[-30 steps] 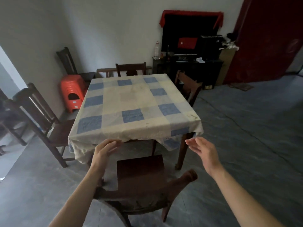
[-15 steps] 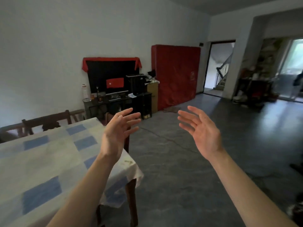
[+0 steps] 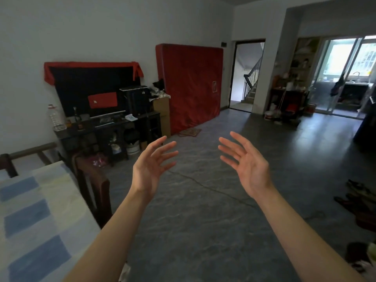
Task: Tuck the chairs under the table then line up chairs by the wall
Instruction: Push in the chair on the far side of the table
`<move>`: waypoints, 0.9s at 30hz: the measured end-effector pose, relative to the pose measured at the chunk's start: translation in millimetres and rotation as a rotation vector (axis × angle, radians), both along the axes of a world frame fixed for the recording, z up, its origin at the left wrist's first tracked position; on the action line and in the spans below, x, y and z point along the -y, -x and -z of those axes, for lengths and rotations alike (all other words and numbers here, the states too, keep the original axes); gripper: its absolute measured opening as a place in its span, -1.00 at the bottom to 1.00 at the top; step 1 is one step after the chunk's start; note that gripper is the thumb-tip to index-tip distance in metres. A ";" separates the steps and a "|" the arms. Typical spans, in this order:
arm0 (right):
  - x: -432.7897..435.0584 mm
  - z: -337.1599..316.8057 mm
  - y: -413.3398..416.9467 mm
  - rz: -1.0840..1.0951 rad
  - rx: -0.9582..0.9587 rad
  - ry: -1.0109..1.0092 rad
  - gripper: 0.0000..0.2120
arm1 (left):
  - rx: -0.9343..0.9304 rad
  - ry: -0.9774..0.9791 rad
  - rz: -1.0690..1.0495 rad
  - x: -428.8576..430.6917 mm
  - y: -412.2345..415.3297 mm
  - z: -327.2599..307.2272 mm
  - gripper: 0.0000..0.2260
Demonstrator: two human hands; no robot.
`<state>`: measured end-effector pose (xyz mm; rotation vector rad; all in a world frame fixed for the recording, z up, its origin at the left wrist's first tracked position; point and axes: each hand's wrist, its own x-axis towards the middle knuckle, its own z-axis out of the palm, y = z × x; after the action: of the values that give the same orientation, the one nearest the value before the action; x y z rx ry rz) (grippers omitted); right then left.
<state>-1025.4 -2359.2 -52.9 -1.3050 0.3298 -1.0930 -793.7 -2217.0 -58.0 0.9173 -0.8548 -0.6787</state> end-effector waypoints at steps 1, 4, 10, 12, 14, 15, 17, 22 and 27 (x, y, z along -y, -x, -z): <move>14.8 -0.1 -6.4 -0.009 -0.002 -0.010 -0.52 | -0.016 0.002 0.008 14.6 -8.5 1.2 -0.53; 72.2 5.9 -38.6 -0.025 -0.027 -0.014 -0.49 | -0.035 0.006 0.009 71.4 -42.6 13.0 -0.52; 191.8 18.7 -136.1 -0.029 -0.155 0.027 -0.52 | -0.089 0.006 -0.026 192.2 -135.6 41.7 -0.51; 236.9 16.2 -171.2 -0.041 -0.160 0.014 -0.51 | -0.146 0.009 -0.047 234.5 -172.6 44.6 -0.50; 280.9 10.3 -204.5 -0.049 -0.160 0.005 -0.50 | -0.171 0.003 -0.074 272.8 -205.2 43.5 -0.51; 302.0 7.9 -221.5 -0.056 -0.156 0.005 -0.49 | -0.170 -0.001 -0.089 290.6 -220.0 41.5 -0.51; 338.4 8.0 -255.0 -0.081 -0.152 -0.007 -0.49 | -0.165 -0.017 -0.113 318.9 -247.7 39.8 -0.51; 420.1 26.6 -367.0 -0.217 -0.146 -0.025 -0.51 | -0.155 -0.046 -0.250 369.3 -329.7 52.6 -0.53; 480.7 64.2 -515.0 -0.462 -0.189 -0.009 -0.54 | -0.198 -0.078 -0.500 382.9 -419.4 90.9 -0.52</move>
<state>-510.5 -2839.9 -117.2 -1.3924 0.1585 -0.5809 -374.3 -2600.0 -148.9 1.0640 -0.3991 -0.3598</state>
